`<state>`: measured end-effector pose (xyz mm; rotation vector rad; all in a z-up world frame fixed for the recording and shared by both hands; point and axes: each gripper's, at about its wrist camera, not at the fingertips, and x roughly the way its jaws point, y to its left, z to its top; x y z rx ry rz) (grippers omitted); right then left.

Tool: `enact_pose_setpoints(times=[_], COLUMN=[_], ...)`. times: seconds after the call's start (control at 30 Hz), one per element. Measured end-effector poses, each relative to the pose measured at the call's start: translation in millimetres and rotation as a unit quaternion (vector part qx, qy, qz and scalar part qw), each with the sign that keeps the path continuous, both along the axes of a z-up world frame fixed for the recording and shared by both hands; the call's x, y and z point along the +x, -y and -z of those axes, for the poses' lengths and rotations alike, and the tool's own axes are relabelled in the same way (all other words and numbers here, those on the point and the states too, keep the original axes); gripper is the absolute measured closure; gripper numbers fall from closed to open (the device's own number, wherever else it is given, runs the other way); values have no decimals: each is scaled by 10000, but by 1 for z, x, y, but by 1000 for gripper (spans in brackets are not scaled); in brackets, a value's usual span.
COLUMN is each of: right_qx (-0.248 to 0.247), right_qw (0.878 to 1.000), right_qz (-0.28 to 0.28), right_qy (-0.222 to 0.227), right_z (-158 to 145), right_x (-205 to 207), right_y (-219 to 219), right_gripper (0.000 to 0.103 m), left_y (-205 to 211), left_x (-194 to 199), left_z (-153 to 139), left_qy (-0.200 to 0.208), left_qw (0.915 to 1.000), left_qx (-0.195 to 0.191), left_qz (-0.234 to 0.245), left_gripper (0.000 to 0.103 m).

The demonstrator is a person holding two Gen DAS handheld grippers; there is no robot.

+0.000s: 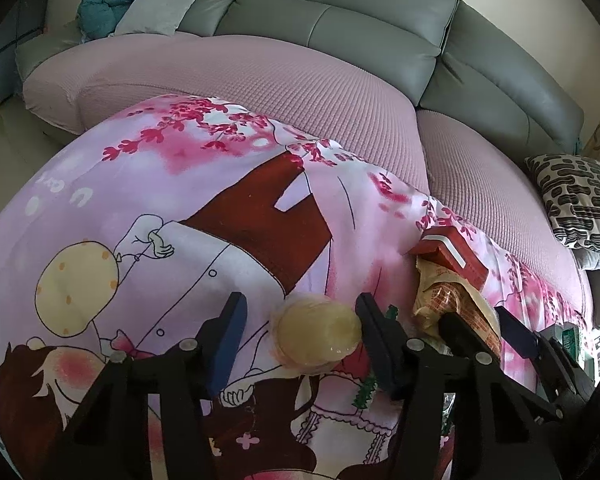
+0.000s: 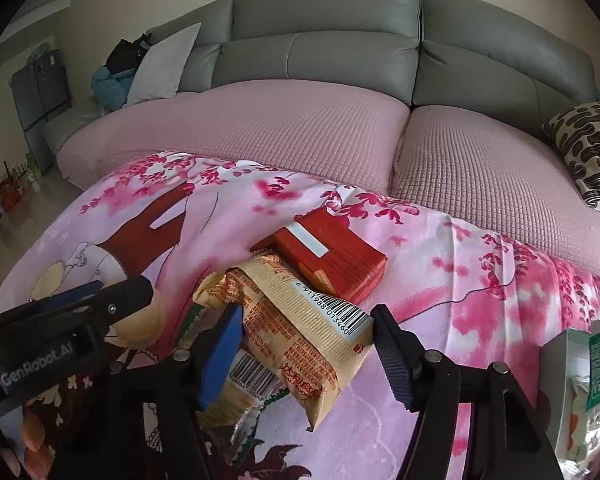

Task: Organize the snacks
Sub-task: 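Grasp the clear round bun packet with the left tool while the right tool grasps the tan wafer packet, then carry both held packets over the teal tray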

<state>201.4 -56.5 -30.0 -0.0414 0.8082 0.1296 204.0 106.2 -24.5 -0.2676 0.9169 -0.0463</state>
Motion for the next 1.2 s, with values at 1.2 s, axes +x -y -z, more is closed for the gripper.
enact_pose_setpoints(times=[1.2], right_qx=[539], right_qw=[9957], right_qz=[732], right_qy=[155], right_z=[-11], right_x=[-58], right_y=[54], right_gripper=[47], left_y=[16], left_x=[3], left_z=[-6], left_qy=[237], left_qw=[9996], left_qx=[-145], left_qz=[-38], left_gripper=[70])
